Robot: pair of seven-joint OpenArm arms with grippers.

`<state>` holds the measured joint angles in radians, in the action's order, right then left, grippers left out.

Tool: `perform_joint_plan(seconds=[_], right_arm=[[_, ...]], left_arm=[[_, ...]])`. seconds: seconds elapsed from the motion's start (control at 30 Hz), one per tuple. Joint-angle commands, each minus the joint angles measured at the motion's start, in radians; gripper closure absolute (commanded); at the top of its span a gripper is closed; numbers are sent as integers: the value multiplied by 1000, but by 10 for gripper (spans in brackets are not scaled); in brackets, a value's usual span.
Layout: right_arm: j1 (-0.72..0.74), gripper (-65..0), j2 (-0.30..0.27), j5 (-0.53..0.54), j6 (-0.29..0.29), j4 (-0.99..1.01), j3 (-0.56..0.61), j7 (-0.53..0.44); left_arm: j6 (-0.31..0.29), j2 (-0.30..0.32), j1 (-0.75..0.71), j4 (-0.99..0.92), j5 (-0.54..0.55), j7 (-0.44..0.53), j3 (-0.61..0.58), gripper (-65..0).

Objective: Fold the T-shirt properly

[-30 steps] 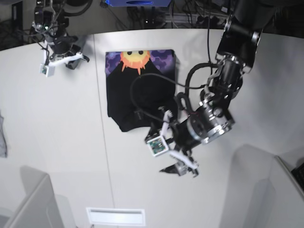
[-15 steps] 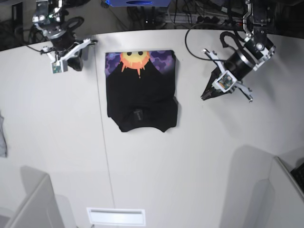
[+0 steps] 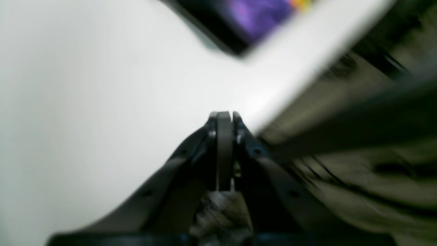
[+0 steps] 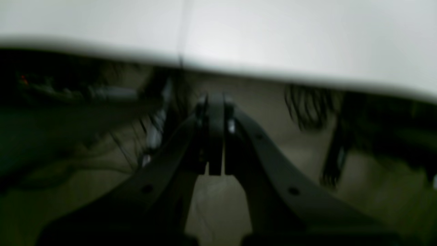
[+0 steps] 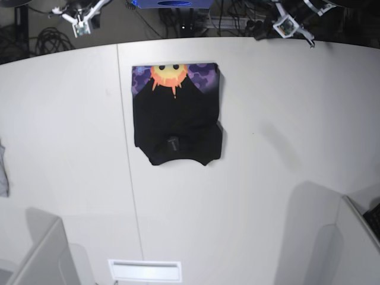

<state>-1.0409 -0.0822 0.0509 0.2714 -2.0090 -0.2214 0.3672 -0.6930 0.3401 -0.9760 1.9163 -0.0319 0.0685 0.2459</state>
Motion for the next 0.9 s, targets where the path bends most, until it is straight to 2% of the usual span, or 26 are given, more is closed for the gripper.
perform_joint_plan(seconds=[0.0, 0.07, 0.17, 0.3, 0.37, 0.43, 0.57, 0.63, 0.73, 0.8, 0.87], right_arm=[[-23, 0, 2, 10, 9, -9, 6, 25], [-22, 0, 2, 10, 9, 34, 21, 146], [49, 0, -9, 8, 9, 167, 90, 298], [204, 0, -34, 11, 10, 451, 175, 309], [291, 0, -35, 11, 10, 632, 219, 272], [370, 0, -35, 11, 10, 810, 264, 187], [531, 0, -40, 11, 10, 1212, 350, -35], [640, 0, -49, 11, 10, 1470, 389, -184], [795, 0, -46, 11, 10, 1847, 457, -491], [856, 0, -31, 11, 10, 1978, 520, -675], [876, 0, -29, 11, 10, 2009, 581, -764]], left_arm=[[-5, 9, -39, -19, 13, 17, -26, 0], [-5, 23, -67, -105, 13, -12, -79, 0], [-5, 27, 10, -366, 13, -97, -198, 0], [-5, 20, 180, -731, 13, -105, -303, 0], [-5, 3, 280, -900, 23, -103, -363, 0], [25, -19, 366, -1056, 23, -85, -406, 0], [94, -74, 523, -1379, 14, 61, -472, 0], [134, -111, 616, -1587, 13, 152, -492, 0], [227, -174, 753, -1882, 13, 313, -506, 0], [290, -207, 797, -1916, 13, 391, -506, 0], [362, -227, 813, -1916, 14, 391, -506, 0]])
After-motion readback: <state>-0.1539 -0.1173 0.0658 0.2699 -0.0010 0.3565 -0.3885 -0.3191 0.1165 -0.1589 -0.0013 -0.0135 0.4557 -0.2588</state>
